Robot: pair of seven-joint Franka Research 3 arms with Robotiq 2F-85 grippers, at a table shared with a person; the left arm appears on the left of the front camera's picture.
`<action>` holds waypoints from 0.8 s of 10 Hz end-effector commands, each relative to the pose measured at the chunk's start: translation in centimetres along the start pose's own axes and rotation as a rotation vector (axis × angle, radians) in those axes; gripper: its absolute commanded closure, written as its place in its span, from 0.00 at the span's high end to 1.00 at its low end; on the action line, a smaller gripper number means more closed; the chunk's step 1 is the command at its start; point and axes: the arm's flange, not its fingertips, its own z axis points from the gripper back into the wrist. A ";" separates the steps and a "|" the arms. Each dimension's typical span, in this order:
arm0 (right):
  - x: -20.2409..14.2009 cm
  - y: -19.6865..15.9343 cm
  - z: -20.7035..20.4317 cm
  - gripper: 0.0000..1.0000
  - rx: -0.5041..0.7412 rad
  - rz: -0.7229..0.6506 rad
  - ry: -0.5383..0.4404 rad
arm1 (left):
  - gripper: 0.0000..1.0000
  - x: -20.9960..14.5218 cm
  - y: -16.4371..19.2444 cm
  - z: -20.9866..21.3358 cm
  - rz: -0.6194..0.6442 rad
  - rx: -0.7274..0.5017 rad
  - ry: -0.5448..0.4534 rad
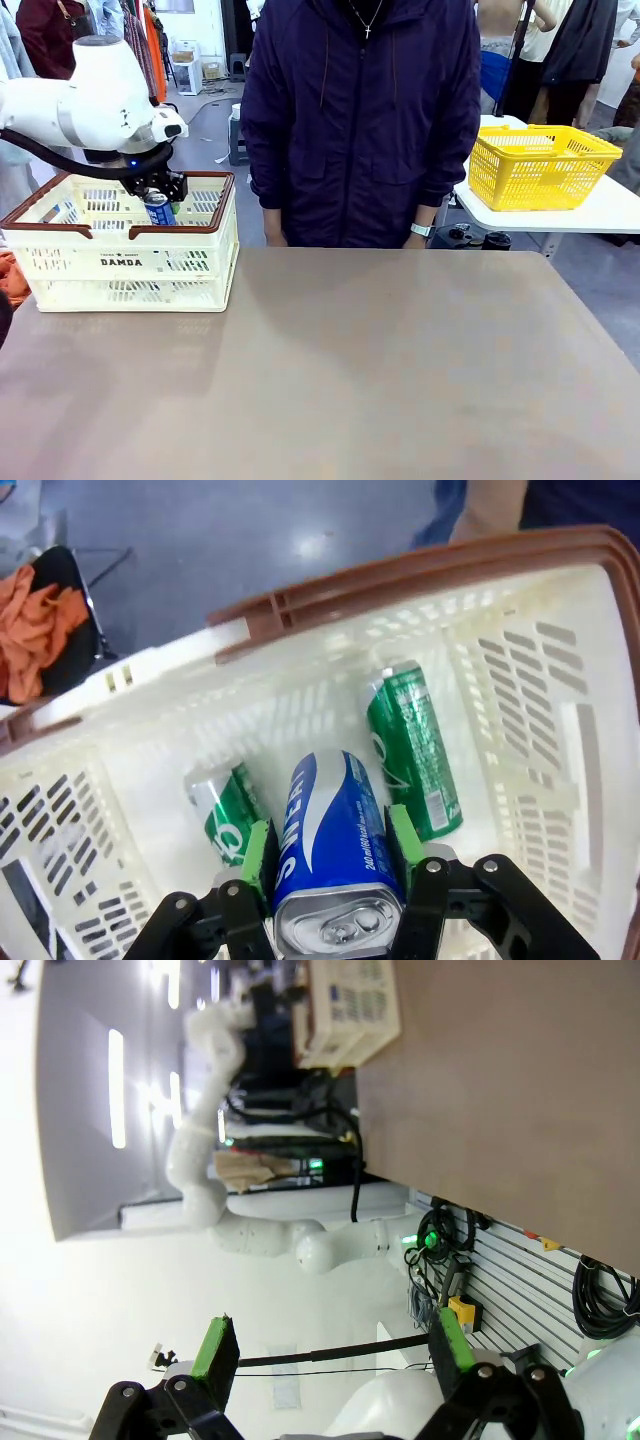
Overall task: Place the drinks into the Shopping basket.
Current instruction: Pick up one drink and place it into the Shopping basket.
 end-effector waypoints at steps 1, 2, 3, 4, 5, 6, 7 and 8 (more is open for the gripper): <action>0.0 0.6 0.2 1.00 0.009 0.003 -0.002 | 0.00 1.5 -0.2 0.4 0.016 0.027 0.002; 0.0 0.6 0.2 1.00 0.009 0.003 -0.002 | 0.00 1.8 -0.2 0.0 0.029 0.031 0.014; 0.0 0.6 0.2 1.00 0.009 0.003 -0.002 | 0.00 2.0 -0.1 -0.3 0.035 0.034 0.026; 0.0 0.6 0.2 1.00 0.009 0.003 -0.002 | 0.11 2.1 -0.1 -0.5 0.034 0.030 0.040; 0.0 0.6 0.2 1.00 0.009 0.003 -0.002 | 0.69 2.1 -0.1 -0.6 0.036 0.036 0.053; 0.0 0.6 0.2 1.00 0.009 0.003 -0.002 | 1.00 2.1 0.0 -0.5 0.041 0.036 0.052; 0.0 0.6 0.2 1.00 0.009 0.003 -0.002 | 1.00 2.0 0.1 -0.4 0.046 0.033 0.045; 0.0 0.6 0.2 1.00 0.009 0.003 -0.002 | 1.00 1.9 0.3 -0.2 0.052 0.024 0.038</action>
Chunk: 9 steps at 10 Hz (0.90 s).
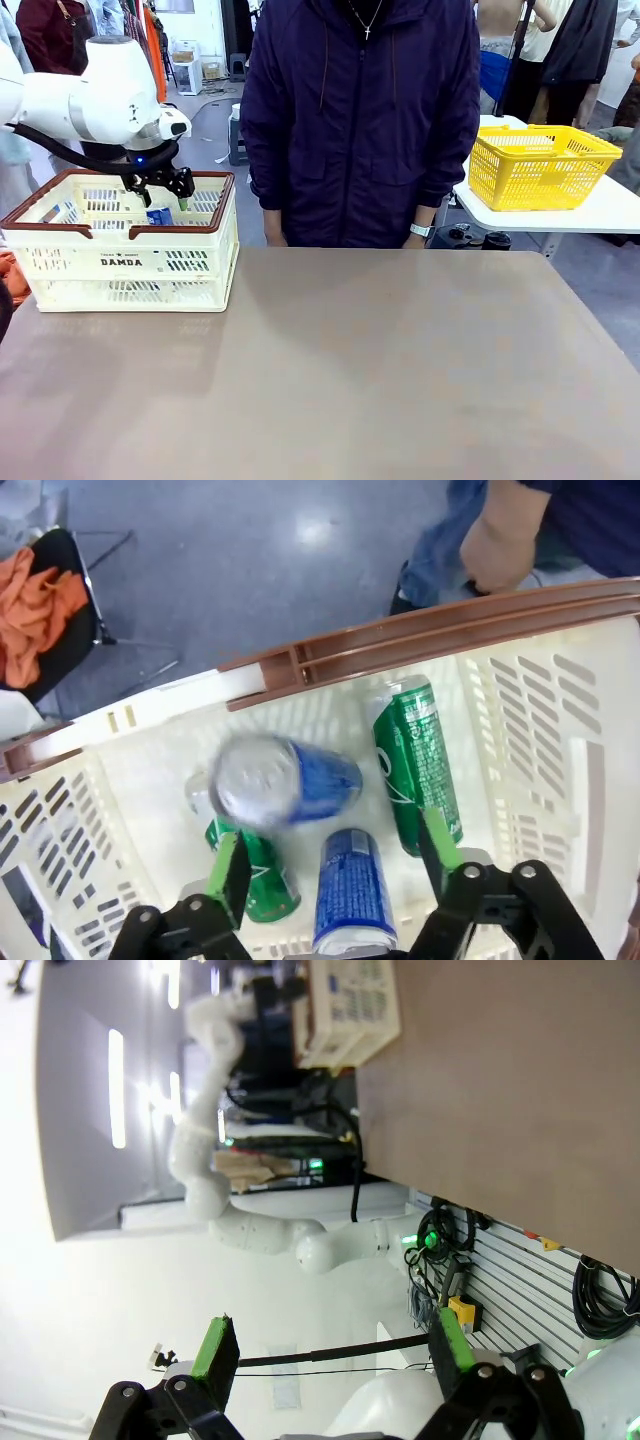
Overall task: Place the drinks into the Shopping basket.
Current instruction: Pick up one drink and place it into the Shopping basket.
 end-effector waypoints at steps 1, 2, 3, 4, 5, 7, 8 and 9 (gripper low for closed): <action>0.0 0.6 0.2 1.00 0.009 0.003 -0.002 | 1.00 0.1 0.4 0.6 0.024 0.015 -0.009; 0.0 0.6 0.2 1.00 0.009 0.003 -0.002 | 1.00 0.0 0.6 1.1 0.025 0.007 -0.018; 0.0 0.6 0.2 1.00 0.009 0.003 -0.002 | 1.00 -0.2 0.8 1.8 0.019 -0.012 -0.027; 0.0 0.6 0.2 1.00 0.009 0.003 -0.002 | 1.00 -0.7 1.3 3.2 0.014 -0.047 -0.031; 0.0 0.6 0.2 1.00 0.009 0.003 -0.002 | 1.00 -1.9 2.4 6.0 0.008 -0.110 -0.042; 0.0 0.6 0.2 1.00 0.009 0.003 -0.002 | 1.00 -5.7 5.4 12.1 -0.034 -0.296 -0.052; 0.0 0.6 0.2 1.00 0.009 0.003 -0.002 | 1.00 -8.1 7.5 14.6 -0.089 -0.407 -0.038; 0.0 0.6 0.2 1.00 0.009 0.003 -0.002 | 1.00 -11.6 10.8 16.8 -0.133 -0.516 -0.033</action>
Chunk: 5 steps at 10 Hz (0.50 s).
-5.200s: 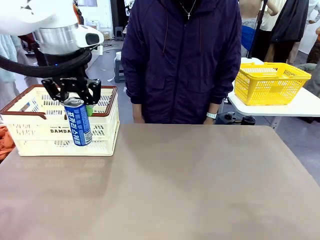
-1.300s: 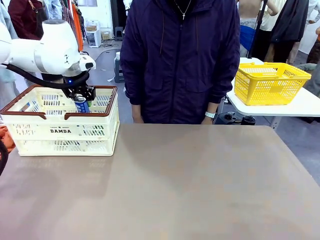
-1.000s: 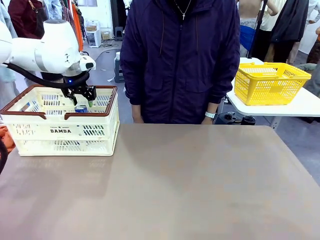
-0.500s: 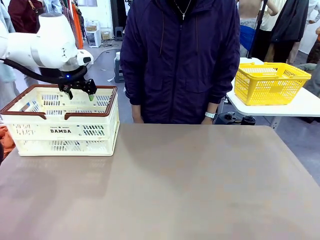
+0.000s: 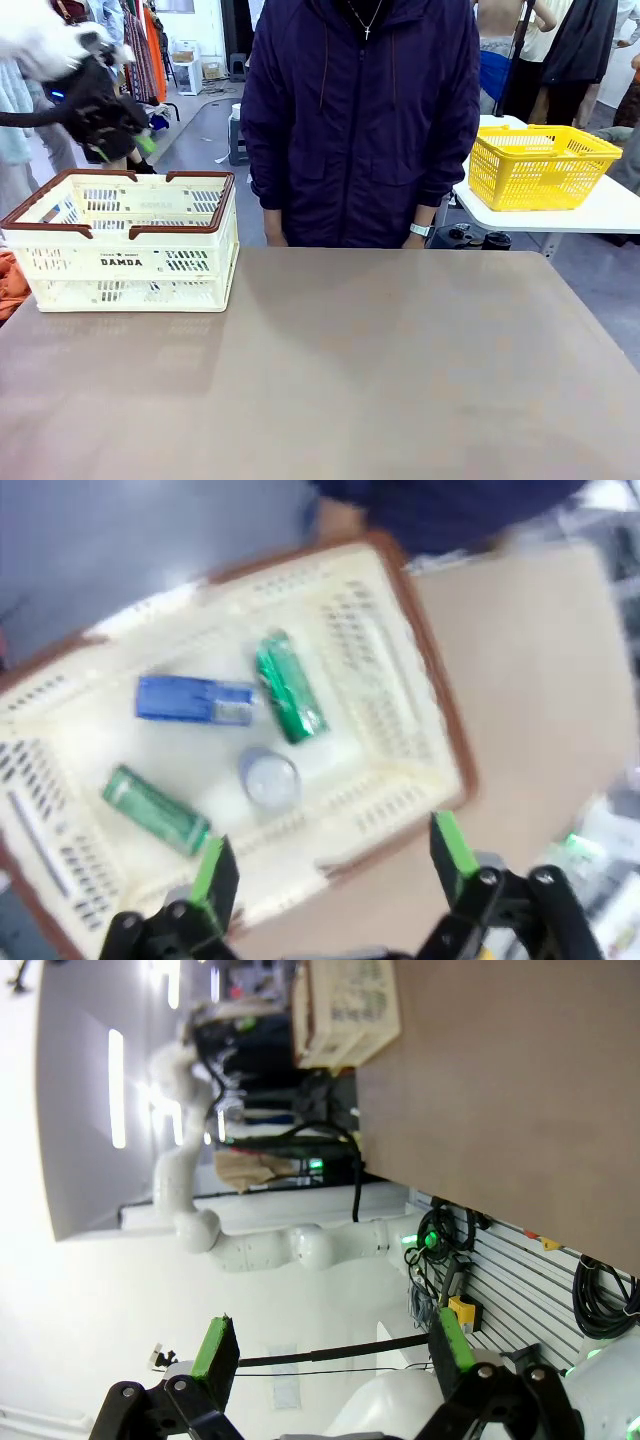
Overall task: Place the drinks into the Shopping basket.
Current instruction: Pick up one drink and place it into the Shopping basket.
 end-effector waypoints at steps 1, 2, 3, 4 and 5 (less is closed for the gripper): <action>0.0 0.6 0.2 1.00 0.009 0.004 -0.003 | 1.00 -7.5 5.1 4.6 -0.043 -0.229 0.084; 0.0 0.6 0.2 1.00 0.009 0.004 -0.003 | 1.00 -11.2 7.6 6.5 -0.006 -0.324 0.056; 0.0 0.6 0.2 1.00 0.009 0.004 -0.003 | 1.00 -14.8 10.3 7.7 -0.021 -0.479 0.052; 0.0 0.6 0.2 1.00 0.009 0.004 -0.003 | 1.00 -18.2 12.9 8.2 -0.018 -0.642 -0.009; 0.0 0.6 0.2 1.00 0.009 0.004 -0.003 | 1.00 -21.7 14.9 7.3 0.000 -0.778 -0.092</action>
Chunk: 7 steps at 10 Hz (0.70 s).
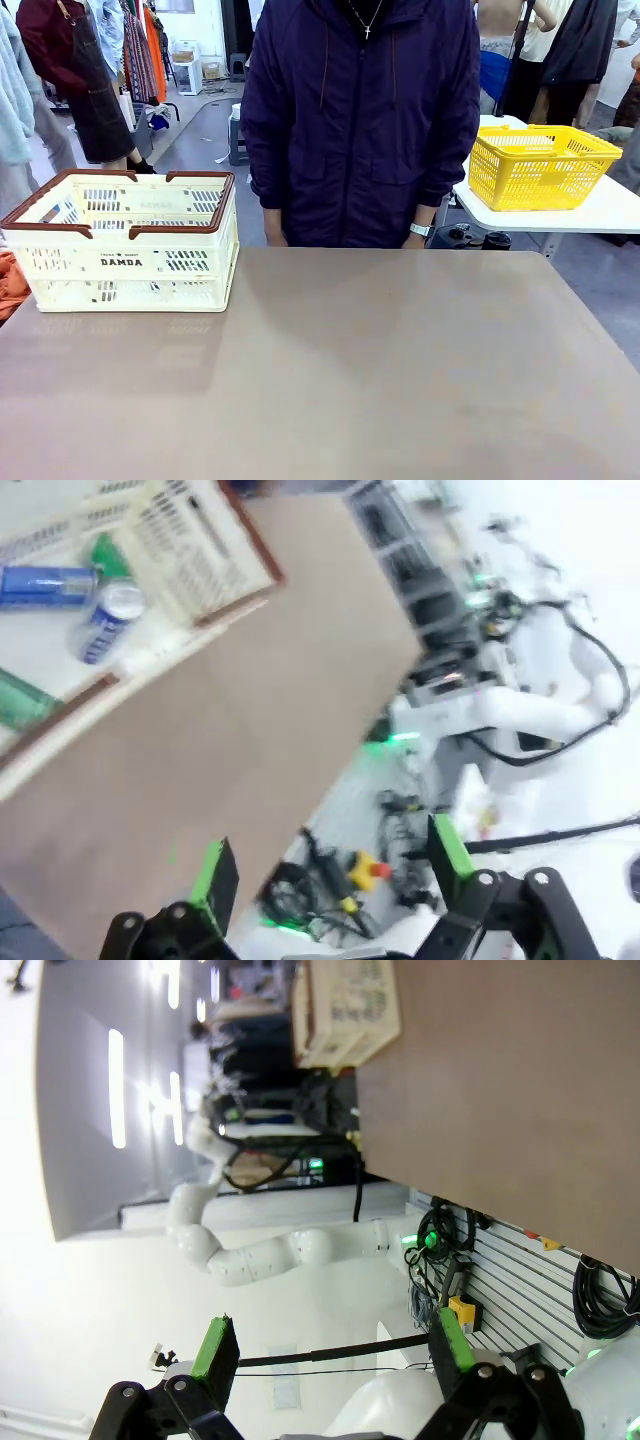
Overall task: Place the drinks into the Shopping basket.
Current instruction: Pick up one drink and place it into the Shopping basket.
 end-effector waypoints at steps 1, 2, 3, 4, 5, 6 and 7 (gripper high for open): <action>0.0 0.6 0.2 1.00 0.009 0.004 -0.003 | 1.00 -3.6 3.9 -1.2 0.006 -0.208 -0.124; 0.0 0.6 0.2 1.00 0.009 0.004 -0.003 | 1.00 -5.9 5.2 -3.1 -0.020 -0.271 -0.182; 0.0 0.6 0.2 1.00 0.009 0.004 -0.003 | 1.00 -6.9 6.6 -5.0 -0.016 -0.302 -0.228; 0.0 0.6 0.2 1.00 0.009 0.004 -0.003 | 1.00 -6.1 8.0 -6.4 0.041 -0.215 -0.201; 0.0 0.6 0.2 1.00 0.009 0.004 -0.003 | 1.00 -7.5 6.4 -2.6 0.013 -0.259 -0.186; 0.0 0.6 0.2 1.00 0.009 0.004 -0.003 | 1.00 -7.5 6.4 -2.6 0.013 -0.259 -0.186; 0.0 0.6 0.2 1.00 0.009 0.004 -0.003 | 1.00 -7.5 6.4 -2.6 0.013 -0.259 -0.186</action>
